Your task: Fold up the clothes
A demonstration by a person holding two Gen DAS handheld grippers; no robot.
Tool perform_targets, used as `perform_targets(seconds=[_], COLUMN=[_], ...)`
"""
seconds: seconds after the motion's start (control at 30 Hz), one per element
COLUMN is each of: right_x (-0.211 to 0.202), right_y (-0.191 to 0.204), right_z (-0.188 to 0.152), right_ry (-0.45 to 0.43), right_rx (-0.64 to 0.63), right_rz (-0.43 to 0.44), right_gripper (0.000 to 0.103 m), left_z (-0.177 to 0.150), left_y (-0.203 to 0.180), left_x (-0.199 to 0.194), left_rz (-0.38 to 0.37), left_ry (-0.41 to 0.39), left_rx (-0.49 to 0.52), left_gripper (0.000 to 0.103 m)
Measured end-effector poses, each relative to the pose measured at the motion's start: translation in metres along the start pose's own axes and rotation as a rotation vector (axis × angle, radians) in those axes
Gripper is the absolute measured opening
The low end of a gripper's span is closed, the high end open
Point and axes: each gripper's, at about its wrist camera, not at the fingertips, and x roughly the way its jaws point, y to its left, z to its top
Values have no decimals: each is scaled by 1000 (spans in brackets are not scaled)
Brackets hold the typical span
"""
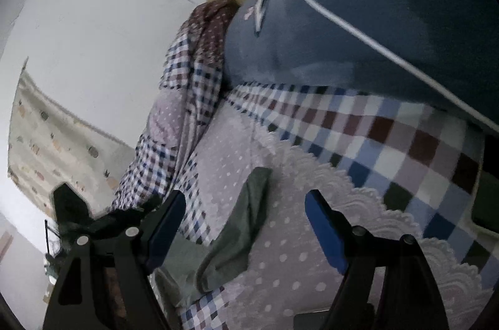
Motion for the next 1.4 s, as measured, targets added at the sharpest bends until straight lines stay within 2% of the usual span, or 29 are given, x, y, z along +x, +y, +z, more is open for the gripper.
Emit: perform_targets(seconds=[0.1, 0.17, 0.2, 0.23, 0.3, 0.37, 0.57, 0.77, 0.8, 0.87, 0.93, 1.03, 1.23, 1.33, 1.4], right_x=[8, 12, 13, 14, 15, 17, 11, 2, 0, -3, -5, -5, 1, 5, 8], right_y=[7, 8, 8, 8, 8, 9, 2, -8, -9, -10, -11, -10, 4, 16, 24], right_z=[-6, -9, -10, -11, -13, -14, -9, -2, -1, 1, 2, 2, -2, -6, -9], right_ry=[11, 9, 6, 3, -3, 0, -7, -13, -15, -19, -21, -20, -4, 8, 16], right_rx=[-10, 3, 12, 21, 34, 35, 43, 63, 64, 66, 67, 65, 28, -13, -41], right_rz=[5, 1, 1, 0, -1, -3, 3, 11, 12, 14, 16, 23, 57, 74, 81], right_gripper=[82, 83, 83, 83, 83, 83, 83, 83, 83, 82, 82, 82, 83, 83, 83], left_z=[5, -4, -10, -16, -28, -38, -59, -70, -71, -69, -59, -39, -8, -12, -26], left_y=[1, -2, -5, -7, -11, -17, -27, -35, -34, -30, -23, -16, 16, 44, 75], left_x=[-14, -8, 0, 8, 26, 44, 108, 157, 163, 168, 158, 117, -20, -101, -162], left_rz=[65, 130, 146, 157, 146, 151, 243, 326, 346, 370, 356, 281, 83, 61, 99], left_ry=[25, 65, 98, 131, 170, 201, 319, 379, 387, 385, 347, 213, -98, -272, -400], left_rx=[80, 158, 181, 201, 221, 248, 333, 403, 402, 382, 305, 197, -10, -76, -150], left_gripper=[3, 7, 19, 39, 60, 66, 66, 64, 59, 7, 7, 7, 7, 7, 7])
